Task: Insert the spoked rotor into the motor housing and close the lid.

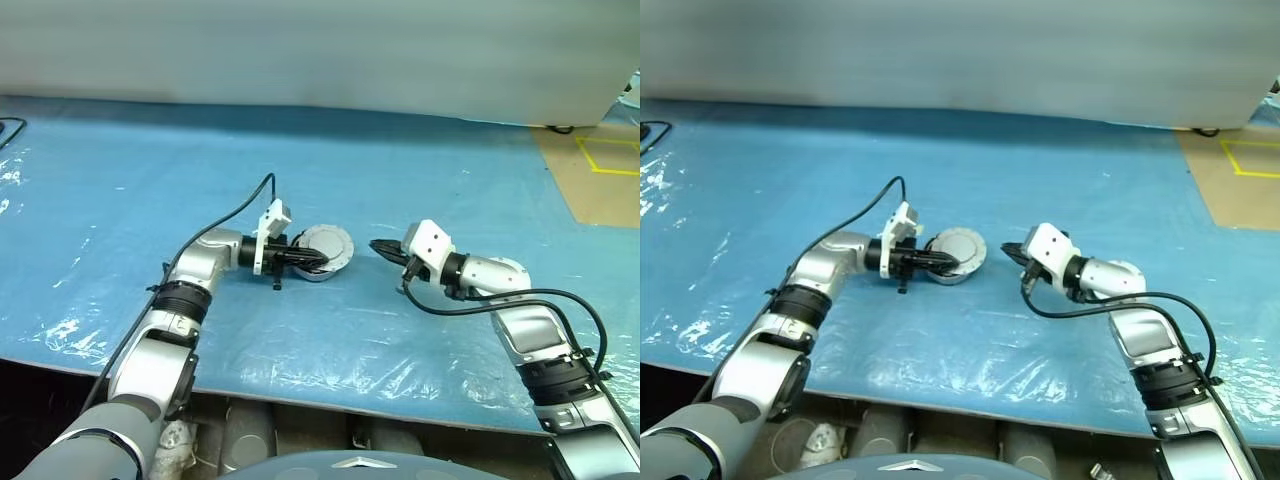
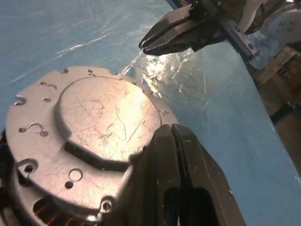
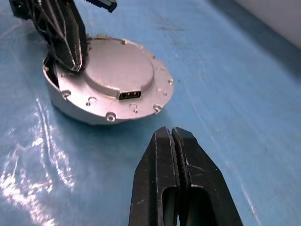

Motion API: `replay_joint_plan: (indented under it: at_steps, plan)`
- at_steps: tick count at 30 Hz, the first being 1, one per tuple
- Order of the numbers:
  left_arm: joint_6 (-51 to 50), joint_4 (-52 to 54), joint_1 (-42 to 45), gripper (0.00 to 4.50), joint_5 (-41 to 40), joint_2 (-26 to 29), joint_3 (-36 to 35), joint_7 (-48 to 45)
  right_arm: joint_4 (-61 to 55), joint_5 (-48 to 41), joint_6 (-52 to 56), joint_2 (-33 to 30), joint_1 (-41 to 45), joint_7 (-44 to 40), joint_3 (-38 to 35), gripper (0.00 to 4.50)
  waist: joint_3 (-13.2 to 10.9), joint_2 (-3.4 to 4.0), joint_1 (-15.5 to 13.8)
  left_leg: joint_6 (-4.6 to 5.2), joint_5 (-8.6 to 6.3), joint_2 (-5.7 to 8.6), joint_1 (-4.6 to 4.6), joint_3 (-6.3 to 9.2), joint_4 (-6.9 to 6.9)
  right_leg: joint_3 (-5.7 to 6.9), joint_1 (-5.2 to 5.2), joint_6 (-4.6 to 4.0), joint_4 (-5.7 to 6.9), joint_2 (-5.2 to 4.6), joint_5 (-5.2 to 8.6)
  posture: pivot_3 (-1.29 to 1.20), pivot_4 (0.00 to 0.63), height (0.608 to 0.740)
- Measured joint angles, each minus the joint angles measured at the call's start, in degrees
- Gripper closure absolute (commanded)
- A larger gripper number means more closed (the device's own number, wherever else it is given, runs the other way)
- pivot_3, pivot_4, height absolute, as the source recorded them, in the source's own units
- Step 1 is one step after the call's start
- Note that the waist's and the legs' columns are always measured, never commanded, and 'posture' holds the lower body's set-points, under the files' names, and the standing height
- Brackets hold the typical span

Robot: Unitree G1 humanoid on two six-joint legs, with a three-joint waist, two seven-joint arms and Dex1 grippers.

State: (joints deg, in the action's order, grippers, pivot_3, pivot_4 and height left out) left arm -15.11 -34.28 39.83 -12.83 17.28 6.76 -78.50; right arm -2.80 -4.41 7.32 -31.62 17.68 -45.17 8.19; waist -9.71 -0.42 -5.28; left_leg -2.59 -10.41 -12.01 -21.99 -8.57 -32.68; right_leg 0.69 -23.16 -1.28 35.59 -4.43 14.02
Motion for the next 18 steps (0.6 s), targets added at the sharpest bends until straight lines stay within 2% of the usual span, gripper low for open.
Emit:
replay_joint_plan:
  at_steps: [5,7,11,18]
  plan:
    - [1.18,6.26,-3.43,4.44,-4.6,-1.24,-5.52,5.74,1.14,-0.93,0.36,4.33,3.11,-0.38,0.59,4.5,-0.01,0.02,-0.01,-0.1,-0.06,-0.02,-0.04,0.0,-0.05,0.01,-0.01,-0.01,0.03,0.0,0.01,0.0,0.15,0.74]
    - [0.86,12.47,-5.06,4.44,-7.46,-1.28,-8.3,8.45,2.15,-1.79,0.86,6.2,4.95,-0.92,0.81,4.5,-0.01,0.02,0.02,-0.1,-0.06,-0.04,-0.04,0.0,-0.04,0.02,-0.01,-0.02,0.03,0.0,0.01,0.0,0.15,0.74]
    - [-0.29,22.55,-9.22,4.5,-10.68,-0.52,-10.3,11.78,3.47,-2.71,1.41,7.92,6.8,-2.41,1.68,3.59,-0.01,0.03,0.08,-0.01,0.0,-0.06,-0.04,-0.02,0.02,0.02,-0.02,-0.03,-0.01,0.04,0.02,0.0,0.15,0.74]
    - [-0.81,30.86,-22.68,4.5,-9.48,2.74,-8.37,16.09,8.4,-2.4,2.97,10.19,9.09,-3.52,3.99,1.15,-0.01,0.04,1.24,-0.13,-0.07,-0.19,-0.06,-0.04,0.02,0.06,-0.06,-0.05,0.0,0.12,0.03,0.0,0.15,0.74]
